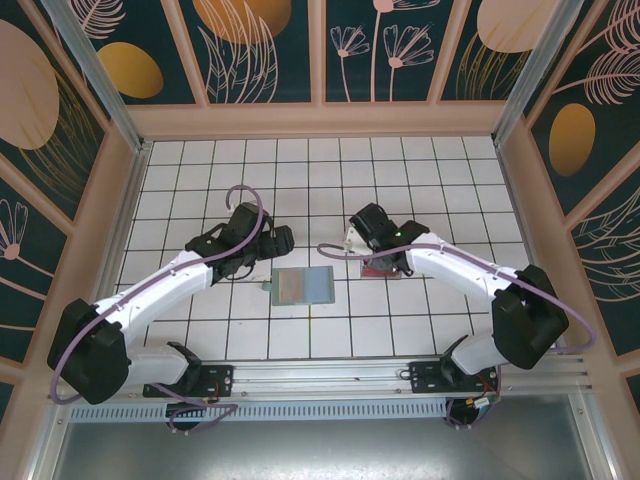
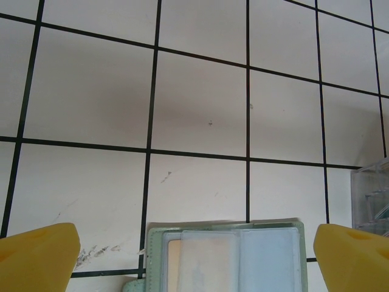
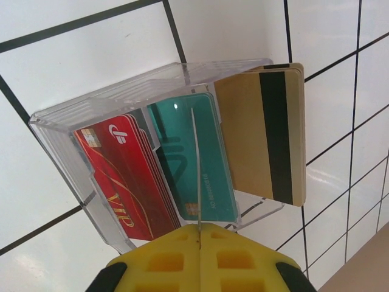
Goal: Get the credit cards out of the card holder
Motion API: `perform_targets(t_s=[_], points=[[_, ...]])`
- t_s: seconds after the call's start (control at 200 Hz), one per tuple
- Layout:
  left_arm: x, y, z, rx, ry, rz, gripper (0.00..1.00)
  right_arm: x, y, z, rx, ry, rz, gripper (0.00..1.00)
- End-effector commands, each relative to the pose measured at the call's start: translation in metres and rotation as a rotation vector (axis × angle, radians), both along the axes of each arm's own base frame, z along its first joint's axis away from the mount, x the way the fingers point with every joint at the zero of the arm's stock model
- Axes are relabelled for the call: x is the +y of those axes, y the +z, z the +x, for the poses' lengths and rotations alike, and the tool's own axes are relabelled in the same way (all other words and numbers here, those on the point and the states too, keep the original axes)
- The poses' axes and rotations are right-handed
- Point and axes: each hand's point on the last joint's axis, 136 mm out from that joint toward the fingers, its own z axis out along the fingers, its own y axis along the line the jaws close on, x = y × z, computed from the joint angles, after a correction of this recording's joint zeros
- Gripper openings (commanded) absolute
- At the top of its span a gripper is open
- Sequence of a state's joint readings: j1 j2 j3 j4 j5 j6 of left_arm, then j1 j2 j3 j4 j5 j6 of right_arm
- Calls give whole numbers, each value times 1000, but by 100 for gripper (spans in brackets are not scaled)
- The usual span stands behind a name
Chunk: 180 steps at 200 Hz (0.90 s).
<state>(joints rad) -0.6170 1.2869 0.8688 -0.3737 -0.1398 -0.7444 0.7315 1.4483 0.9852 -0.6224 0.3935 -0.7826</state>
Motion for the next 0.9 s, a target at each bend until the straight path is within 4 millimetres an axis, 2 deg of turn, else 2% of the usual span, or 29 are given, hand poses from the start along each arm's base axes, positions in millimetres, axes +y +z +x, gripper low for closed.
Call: perform_targets(t_s=[0.0,0.205,0.35,0.415,0.45,0.601,0.781,0.896], points=[[8,-1,-4,1,6,16,99,3,-7,0,-9,44,-49,0],[9,-3,-6,5,4,15,99,-1,-20,-5,13,68,-89,0],[9,-4,-7,10,2,12,98,-1,-21,-3,7,50,-69,0],[8,-5,-7,11,1,12,99,-4,-21,-2,-8,43,-87,14],[9,-4,-7,11,1,12,98,-6,-19,2,-30,32,-90,18],[9,-5,-8,13,0,12,99,-11,-9,22,-100,-36,-70,24],[10,-6,-10,19,2,11,99,-12,13,45,-180,-164,38,25],[10,-7,-10,22,2,11,98,-11,23,48,-185,-241,121,26]])
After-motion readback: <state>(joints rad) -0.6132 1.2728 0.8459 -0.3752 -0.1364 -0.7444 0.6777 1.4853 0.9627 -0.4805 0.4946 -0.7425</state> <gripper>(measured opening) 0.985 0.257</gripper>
